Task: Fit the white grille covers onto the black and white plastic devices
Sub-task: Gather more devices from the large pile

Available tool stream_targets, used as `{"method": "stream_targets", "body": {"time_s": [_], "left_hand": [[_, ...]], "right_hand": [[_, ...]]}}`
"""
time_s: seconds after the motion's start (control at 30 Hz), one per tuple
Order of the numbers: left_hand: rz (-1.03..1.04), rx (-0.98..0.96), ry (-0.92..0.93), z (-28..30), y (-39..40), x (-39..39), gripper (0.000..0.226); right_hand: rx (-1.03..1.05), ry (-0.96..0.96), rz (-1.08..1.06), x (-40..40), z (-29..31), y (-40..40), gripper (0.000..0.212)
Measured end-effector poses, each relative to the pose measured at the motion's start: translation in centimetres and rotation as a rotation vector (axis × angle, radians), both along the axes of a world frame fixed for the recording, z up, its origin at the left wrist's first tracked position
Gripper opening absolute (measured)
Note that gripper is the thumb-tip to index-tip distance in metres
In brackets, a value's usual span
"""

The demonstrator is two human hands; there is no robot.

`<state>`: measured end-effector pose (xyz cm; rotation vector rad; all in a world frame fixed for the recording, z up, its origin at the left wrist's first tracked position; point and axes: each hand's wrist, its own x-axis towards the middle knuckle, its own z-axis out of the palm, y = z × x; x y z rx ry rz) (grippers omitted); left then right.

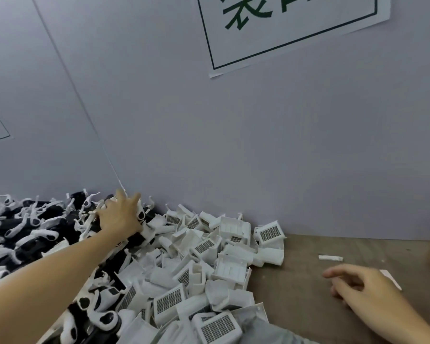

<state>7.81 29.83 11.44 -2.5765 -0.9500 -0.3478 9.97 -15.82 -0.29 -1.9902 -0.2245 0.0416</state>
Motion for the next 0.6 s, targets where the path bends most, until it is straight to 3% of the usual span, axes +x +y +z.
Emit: {"method": "stream_targets", "body": {"time_s": [0.13,0.23,0.3,0.37,0.43,0.47,0.53,0.6], "left_hand": [[-0.123,0.158,0.105,0.8,-6.4,0.8,0.080],[-0.331,0.258,0.123,0.7,-11.5,0.7,0.076],[-0.551,0.180,0.178,0.3,-14.3,0.3,0.089],[-0.772,-0.072,0.269,0.6,-16.8,-0.9,0.105],[-1.038,-0.215,0.251,1.0,-17.8,-2.9,0.095],[-1.134,-0.139,0.200,1.2,-17.6,-4.0,0.082],[-1.119,0.084,0.063,1.8,-15.7,-5.7,0.062],[-0.783,0.132,0.005,3.3,-11.9,-7.2,0.064]], "right_hand": [[0.009,0.012,0.016,0.2,0.0,0.0,0.024],[0.004,0.009,0.023,0.2,0.0,-0.2,0.024],[0.005,0.009,0.028,0.1,0.1,-0.2,0.025],[0.014,0.009,0.027,0.0,0.1,-0.2,0.027],[0.017,0.005,0.022,0.1,-0.1,-0.3,0.028],[0.027,0.013,0.027,0.2,-0.2,-0.3,0.028],[0.031,0.020,0.062,0.4,-0.5,-0.5,0.028],[0.021,0.000,0.079,0.7,-1.2,-0.4,0.033]]}}
